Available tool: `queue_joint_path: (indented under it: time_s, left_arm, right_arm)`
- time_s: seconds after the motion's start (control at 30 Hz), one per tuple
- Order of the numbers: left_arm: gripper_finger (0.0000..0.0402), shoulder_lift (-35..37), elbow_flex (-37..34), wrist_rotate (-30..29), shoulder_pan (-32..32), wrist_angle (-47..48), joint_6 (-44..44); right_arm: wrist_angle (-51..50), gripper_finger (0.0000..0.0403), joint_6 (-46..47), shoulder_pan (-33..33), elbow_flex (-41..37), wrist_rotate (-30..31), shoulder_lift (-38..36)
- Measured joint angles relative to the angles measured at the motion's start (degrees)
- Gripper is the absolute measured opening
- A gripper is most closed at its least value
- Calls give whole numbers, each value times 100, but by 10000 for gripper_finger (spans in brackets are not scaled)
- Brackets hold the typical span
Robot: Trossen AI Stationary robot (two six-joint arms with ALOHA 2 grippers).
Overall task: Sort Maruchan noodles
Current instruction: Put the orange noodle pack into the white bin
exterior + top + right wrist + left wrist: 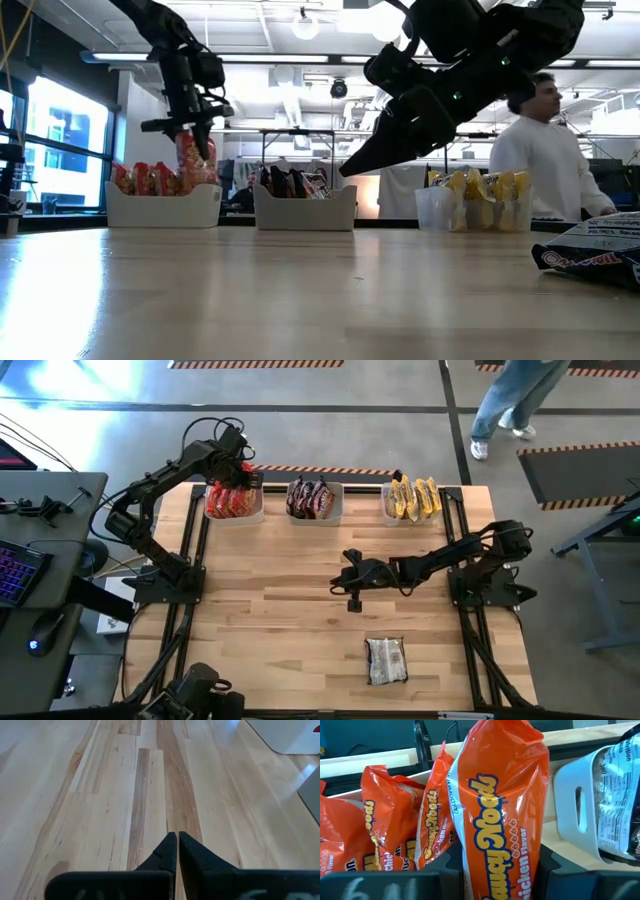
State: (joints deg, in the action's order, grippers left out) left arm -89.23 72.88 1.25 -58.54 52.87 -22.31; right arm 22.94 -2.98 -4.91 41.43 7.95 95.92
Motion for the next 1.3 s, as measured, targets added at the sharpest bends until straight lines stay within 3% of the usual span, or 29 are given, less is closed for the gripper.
queue_joint_path:
  time_s: [0.8,1.3]
  left_arm:
    - [103,-28,-8,65,2,290,-272]
    - [103,-26,-564,248,-126,-434,-179]
  right_arm:
    - [0,0,0,0,0,2,2]
    - [1,0,0,0,0,2,2]
